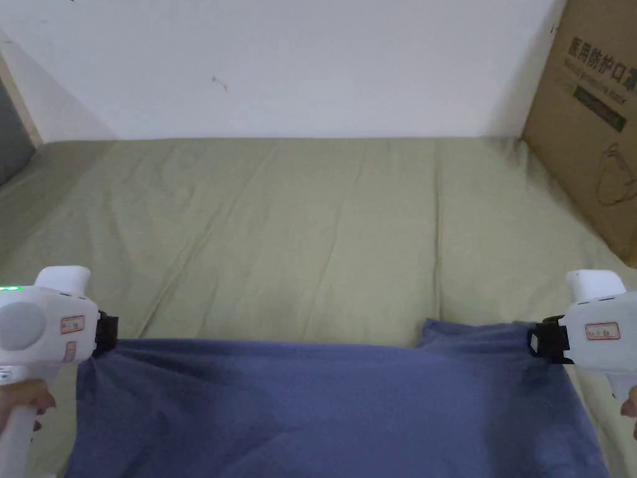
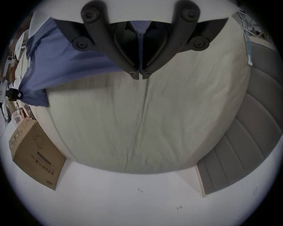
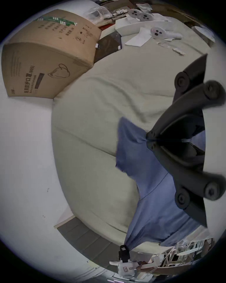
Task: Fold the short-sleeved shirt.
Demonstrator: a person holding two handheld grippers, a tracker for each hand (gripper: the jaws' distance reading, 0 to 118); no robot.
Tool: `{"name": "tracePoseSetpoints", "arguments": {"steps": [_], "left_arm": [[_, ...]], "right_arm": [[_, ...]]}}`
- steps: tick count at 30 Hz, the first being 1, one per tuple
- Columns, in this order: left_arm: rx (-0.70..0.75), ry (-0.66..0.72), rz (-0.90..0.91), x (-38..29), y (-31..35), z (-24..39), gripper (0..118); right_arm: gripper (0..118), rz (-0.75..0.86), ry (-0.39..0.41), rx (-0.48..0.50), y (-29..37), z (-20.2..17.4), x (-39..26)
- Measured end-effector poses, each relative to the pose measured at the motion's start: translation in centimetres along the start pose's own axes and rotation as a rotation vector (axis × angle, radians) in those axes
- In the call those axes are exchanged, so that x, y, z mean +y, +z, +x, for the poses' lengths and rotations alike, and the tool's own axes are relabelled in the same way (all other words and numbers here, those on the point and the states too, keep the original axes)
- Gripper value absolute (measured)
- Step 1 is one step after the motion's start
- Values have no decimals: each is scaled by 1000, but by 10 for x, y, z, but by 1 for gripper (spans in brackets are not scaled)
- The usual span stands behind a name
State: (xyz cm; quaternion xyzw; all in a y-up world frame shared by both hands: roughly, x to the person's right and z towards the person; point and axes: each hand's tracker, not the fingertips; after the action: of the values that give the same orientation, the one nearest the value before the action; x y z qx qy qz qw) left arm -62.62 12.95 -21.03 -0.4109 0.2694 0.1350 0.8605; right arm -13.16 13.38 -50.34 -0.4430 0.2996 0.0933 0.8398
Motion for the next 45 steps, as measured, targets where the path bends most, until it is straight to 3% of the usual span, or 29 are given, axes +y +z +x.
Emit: {"name": "tracePoseSetpoints", "arguments": {"steps": [10, 14, 19, 20, 21, 22, 23, 24, 28, 30, 31, 32, 33, 35, 38, 41, 44, 45], "left_arm": [[-28, 14, 0, -134, 106, -21, 1], [4, 5, -46, -186, 109, -24, 1], [15, 9, -110, -221, 96, -20, 7], [25, 12, -117, -225, 95, -20, 25], [53, 9, -128, -227, 95, -20, 52], [78, 7, -129, -227, 94, -21, 81], [85, 9, -127, -226, 96, -20, 103], [87, 18, -112, -223, 102, -21, 108], [10, 100, -11, -205, 126, -19, 106], [-24, 124, 39, -197, 138, -14, 95], [-55, 125, 53, -195, 142, -9, 75], [-70, 130, 65, -193, 144, -6, 31], [-77, 151, 60, -192, 143, -3, 0], [-99, 166, 75, -198, 138, 0, 0], [-148, 210, 47, -206, 132, -1, 0], [-167, 289, 43, -216, 130, -17, 0], [-229, 432, 52, -230, 127, -44, 21], [-236, 476, 41, -236, 124, -53, 21]], "right_arm": [[0, -50, 14, 54, 89, 7, -132], [0, -147, 43, 48, 86, 11, -188], [0, -189, -7, 38, 64, 17, -225], [1, -173, 7, 28, 64, 15, -227], [12, -162, 22, 8, 65, 12, -227], [36, -160, 39, -10, 66, 10, -225], [72, -159, 50, -35, 66, 8, -223], [81, -150, 62, -50, 68, 6, -219], [81, -40, 70, -40, 86, -12, -192], [75, 20, 85, -18, 91, -27, -177], [60, 48, 98, -6, 92, -35, -171], [24, 80, 98, 0, 92, -45, -165], [0, 106, 80, -16, 90, -59, -161], [0, 119, 44, -38, 79, -80, -157], [0, 116, 4, 50, 65, -114, -154], [0, 110, 26, 94, 57, -146, -155], [0, 85, 96, 127, 47, -174, -156], [0, 72, 107, 151, 45, -183, -157]]}}
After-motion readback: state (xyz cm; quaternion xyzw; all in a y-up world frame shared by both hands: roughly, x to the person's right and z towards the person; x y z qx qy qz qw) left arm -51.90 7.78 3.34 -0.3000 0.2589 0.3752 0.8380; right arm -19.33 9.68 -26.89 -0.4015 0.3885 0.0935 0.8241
